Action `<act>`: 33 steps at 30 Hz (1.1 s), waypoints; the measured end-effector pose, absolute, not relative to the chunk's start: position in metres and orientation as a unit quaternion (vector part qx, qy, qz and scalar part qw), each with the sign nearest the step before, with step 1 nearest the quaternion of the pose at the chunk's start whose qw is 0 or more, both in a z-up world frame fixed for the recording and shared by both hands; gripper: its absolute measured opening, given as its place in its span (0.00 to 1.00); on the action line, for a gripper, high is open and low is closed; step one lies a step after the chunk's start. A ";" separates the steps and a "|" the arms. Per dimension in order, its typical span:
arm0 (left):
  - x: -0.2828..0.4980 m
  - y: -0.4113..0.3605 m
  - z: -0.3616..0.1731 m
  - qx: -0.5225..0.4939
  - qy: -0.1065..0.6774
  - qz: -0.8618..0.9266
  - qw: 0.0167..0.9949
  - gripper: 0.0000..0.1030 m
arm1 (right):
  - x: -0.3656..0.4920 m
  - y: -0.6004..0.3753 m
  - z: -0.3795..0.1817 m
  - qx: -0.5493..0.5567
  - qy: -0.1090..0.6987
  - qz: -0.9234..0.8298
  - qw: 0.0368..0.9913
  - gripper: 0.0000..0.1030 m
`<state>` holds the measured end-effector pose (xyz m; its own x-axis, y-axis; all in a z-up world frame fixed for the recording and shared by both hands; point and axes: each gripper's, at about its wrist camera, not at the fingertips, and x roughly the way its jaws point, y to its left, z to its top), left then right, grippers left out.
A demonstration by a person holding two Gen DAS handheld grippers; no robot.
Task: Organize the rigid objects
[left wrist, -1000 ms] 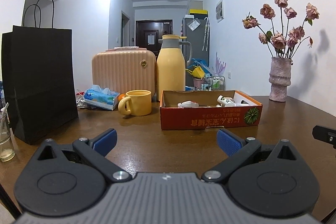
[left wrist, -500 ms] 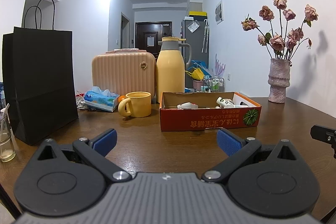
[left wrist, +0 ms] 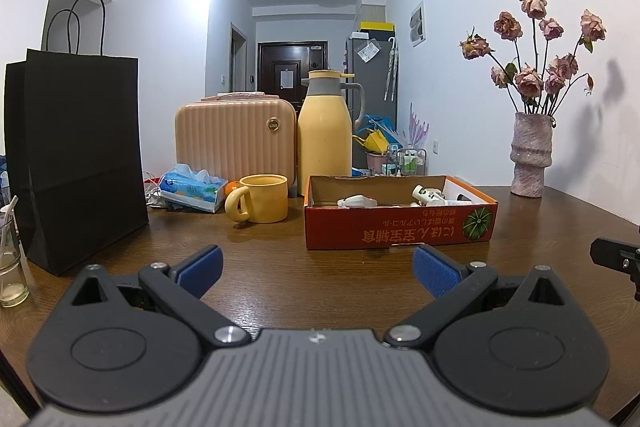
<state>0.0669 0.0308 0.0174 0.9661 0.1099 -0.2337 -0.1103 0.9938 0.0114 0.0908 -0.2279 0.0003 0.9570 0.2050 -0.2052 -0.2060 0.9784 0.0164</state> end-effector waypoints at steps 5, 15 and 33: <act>0.067 0.031 0.018 -0.001 0.117 0.054 0.992 1.00 | 0.091 -0.227 0.000 -0.003 0.103 0.104 0.989 1.00; 0.067 0.029 0.019 0.002 0.118 0.054 0.992 1.00 | 0.091 -0.227 0.000 -0.002 0.105 0.104 0.989 1.00; 0.066 0.029 0.017 0.004 0.116 0.054 0.992 1.00 | 0.094 -0.222 -0.002 -0.002 0.110 0.106 0.988 1.00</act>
